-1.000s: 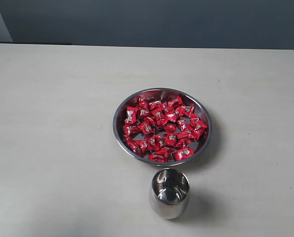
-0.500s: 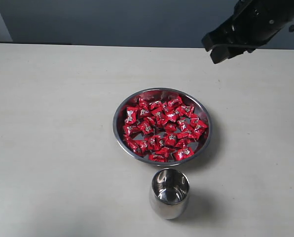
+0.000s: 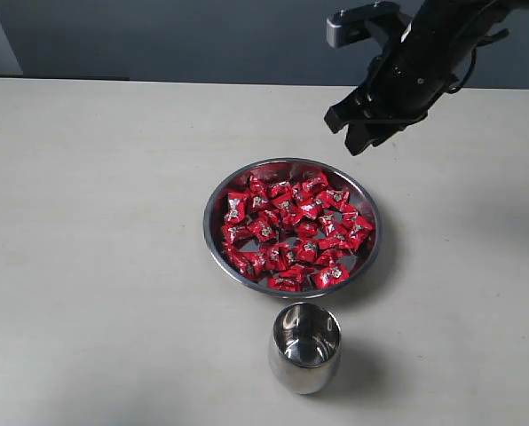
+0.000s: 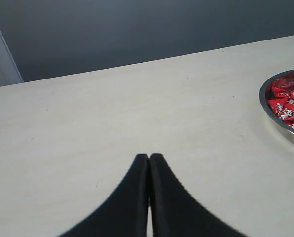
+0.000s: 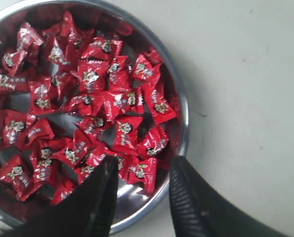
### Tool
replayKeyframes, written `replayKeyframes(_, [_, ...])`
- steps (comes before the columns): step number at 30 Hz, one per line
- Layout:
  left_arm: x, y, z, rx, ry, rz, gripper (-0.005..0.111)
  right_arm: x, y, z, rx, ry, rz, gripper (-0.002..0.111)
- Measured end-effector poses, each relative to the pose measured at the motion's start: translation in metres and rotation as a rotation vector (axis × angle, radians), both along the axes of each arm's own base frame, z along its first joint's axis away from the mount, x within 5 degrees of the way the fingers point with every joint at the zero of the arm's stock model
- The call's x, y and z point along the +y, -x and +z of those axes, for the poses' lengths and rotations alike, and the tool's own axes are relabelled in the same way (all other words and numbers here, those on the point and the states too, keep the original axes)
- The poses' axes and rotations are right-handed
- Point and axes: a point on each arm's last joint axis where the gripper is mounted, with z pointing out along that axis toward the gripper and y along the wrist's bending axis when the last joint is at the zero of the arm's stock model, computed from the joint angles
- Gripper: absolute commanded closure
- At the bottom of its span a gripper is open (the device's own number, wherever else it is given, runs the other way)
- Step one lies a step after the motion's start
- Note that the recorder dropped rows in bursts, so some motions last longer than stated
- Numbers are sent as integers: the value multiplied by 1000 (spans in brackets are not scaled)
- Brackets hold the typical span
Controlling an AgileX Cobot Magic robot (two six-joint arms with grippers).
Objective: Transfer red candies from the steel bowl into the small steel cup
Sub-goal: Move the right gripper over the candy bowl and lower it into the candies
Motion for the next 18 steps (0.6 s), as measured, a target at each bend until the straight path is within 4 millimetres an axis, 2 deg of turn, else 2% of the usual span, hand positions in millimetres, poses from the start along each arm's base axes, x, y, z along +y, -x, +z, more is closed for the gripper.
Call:
replayKeyframes(10, [0,0,0,0,0,0,106,34,8,-33,103,91,127,73])
replayKeyframes(15, [0,0,0,0,0,0,106,41,9,-45,134,109,148,63])
replayKeyframes(18, [0,0,0,0,0,0,106,47,11,-54,151,113,160,63])
